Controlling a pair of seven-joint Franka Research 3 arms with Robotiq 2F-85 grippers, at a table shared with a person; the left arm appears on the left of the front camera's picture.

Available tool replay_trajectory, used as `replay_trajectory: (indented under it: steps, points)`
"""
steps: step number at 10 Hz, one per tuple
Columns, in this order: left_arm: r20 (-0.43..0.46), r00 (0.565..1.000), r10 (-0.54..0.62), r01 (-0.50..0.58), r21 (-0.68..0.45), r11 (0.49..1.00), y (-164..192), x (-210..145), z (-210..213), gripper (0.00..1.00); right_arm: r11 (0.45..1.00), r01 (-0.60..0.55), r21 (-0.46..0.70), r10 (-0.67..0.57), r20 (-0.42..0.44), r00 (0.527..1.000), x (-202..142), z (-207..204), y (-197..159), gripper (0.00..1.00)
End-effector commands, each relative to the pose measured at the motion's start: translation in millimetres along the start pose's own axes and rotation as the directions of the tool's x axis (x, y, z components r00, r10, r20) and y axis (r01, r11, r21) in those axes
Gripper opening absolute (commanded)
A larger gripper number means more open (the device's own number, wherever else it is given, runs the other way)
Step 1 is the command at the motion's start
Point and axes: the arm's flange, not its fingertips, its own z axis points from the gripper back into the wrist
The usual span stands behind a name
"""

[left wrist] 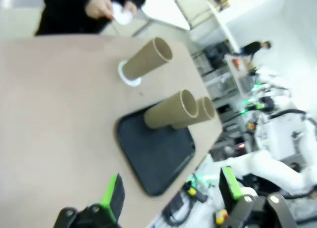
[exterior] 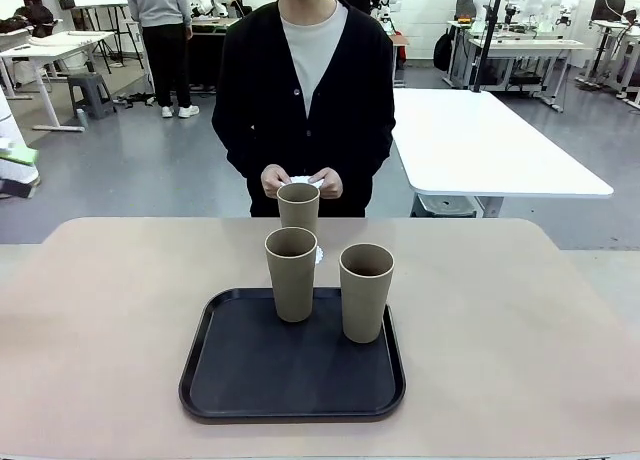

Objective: Place coasters on the table and set cups on them.
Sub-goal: Take one Reusable plastic cup from the Flat Tray and place it on a coaster set by the human.

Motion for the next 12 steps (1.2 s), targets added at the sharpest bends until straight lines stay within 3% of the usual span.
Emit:
replay_trajectory:
  steps: [1, 6, 9, 11, 12]
  points:
    - [-0.004, 0.999, 0.048, -0.048, -0.024, 0.999, 24, 7, 27, 1.00, 1.000, -0.016, 0.025, 0.016, 0.004, 1.000, 2, 0, 0, 1.00]
    - [-0.050, 0.991, 0.128, -0.136, -0.220, 0.966, 94, -14, 51, 1.00, 1.000, -0.016, 0.025, 0.016, 0.004, 1.000, 2, 0, 0, 1.00]
    - [-0.028, 0.989, 0.148, -0.150, -0.256, 0.955, 114, -18, 56, 1.00, 1.000, -0.016, 0.025, 0.016, 0.004, 1.000, 2, 0, 0, 1.00]
    - [-0.017, 0.995, 0.097, -0.098, -0.266, 0.959, 107, -12, 51, 1.00, 1.000, -0.016, 0.025, 0.016, 0.004, 1.000, 2, 0, 0, 1.00]
    - [-0.046, 0.986, 0.161, -0.167, -0.241, 0.956, 116, -25, 50, 1.00, 1.000, -0.016, 0.025, 0.016, 0.004, 1.000, 2, 0, 0, 1.00]
